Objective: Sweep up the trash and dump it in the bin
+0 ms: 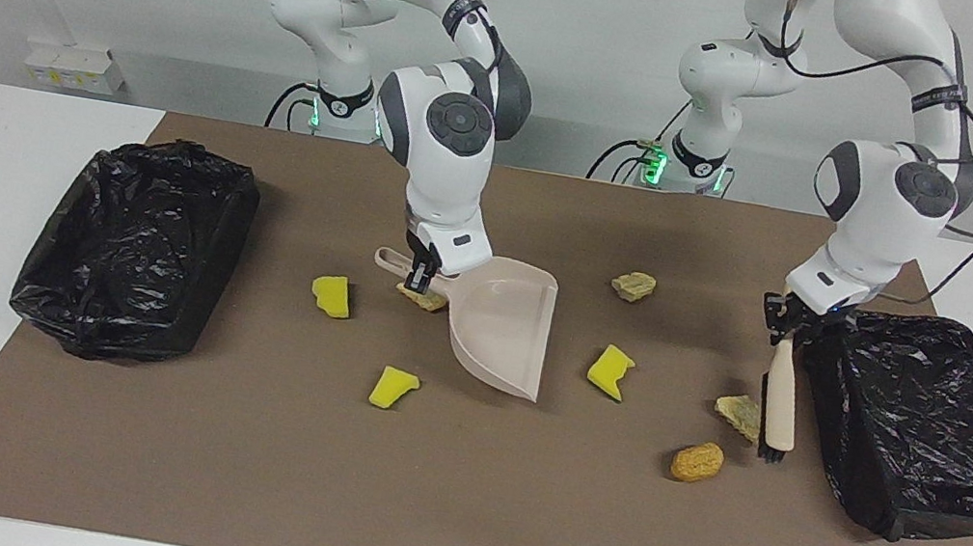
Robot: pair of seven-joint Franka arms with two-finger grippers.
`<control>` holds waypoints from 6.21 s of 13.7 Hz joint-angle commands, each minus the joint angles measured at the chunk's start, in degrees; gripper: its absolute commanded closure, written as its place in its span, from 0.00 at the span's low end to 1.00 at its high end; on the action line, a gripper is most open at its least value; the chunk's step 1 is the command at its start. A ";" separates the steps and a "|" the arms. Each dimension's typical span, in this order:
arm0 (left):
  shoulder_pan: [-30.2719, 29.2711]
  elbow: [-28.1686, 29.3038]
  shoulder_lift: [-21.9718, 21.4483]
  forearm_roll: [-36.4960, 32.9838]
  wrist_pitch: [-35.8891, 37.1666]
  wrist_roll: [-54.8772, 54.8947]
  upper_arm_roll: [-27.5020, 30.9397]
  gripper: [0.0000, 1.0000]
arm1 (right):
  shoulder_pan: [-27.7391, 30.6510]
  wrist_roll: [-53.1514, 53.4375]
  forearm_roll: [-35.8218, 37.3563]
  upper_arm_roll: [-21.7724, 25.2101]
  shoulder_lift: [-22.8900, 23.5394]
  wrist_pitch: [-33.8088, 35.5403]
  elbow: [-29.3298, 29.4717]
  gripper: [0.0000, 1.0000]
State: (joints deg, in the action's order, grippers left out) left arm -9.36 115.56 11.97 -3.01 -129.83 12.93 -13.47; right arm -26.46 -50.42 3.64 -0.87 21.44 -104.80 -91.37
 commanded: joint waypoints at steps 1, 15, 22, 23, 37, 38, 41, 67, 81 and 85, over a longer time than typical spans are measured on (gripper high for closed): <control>3.98 -3.59 2.62 -0.94 2.12 0.43 0.20 1.00 | 0.00 0.15 0.49 -0.36 1.14 -3.03 -0.39 1.00; 25.34 2.39 -3.35 7.93 10.29 -6.33 -0.15 1.00 | -1.67 6.04 1.02 -0.36 2.11 -5.76 -3.20 1.00; 25.46 2.13 -11.60 12.59 17.75 -9.92 0.55 1.00 | -1.67 6.30 0.93 -0.36 2.11 -5.76 -3.20 1.00; 23.96 1.87 -13.36 12.59 18.46 -12.38 0.55 1.00 | -1.58 6.30 0.93 -0.36 2.11 -5.76 -3.20 1.00; 16.82 -11.94 6.58 6.19 6.42 -3.97 0.64 1.00 | -1.58 8.85 0.58 -0.36 0.97 -6.55 -5.84 1.00; 18.13 -11.24 6.14 5.39 7.47 -3.01 0.64 1.00 | -1.58 8.85 0.58 -0.36 0.97 -6.64 -5.84 1.00; 18.59 -10.80 3.25 5.39 17.73 4.97 0.55 1.00 | -1.58 8.94 0.58 -0.36 0.97 -6.73 -5.92 1.00; 17.28 -16.24 5.97 3.45 26.00 2.52 0.64 1.00 | -1.85 23.09 -0.13 -0.45 -0.70 -5.76 -8.65 1.00; 17.44 -16.15 9.04 4.33 9.87 2.97 0.64 1.00 | -3.69 22.83 0.05 -0.72 0.00 -7.17 -8.83 1.00; 20.78 -15.80 7.46 4.16 18.71 5.16 0.12 1.00 | -3.60 22.92 0.05 -0.72 0.00 -7.26 -8.83 1.00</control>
State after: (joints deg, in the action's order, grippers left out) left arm 10.32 99.26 21.22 1.19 -115.65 15.85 -13.51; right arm -30.40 -28.63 3.49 -1.05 22.13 -110.65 -98.59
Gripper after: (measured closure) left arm 0.740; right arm 0.678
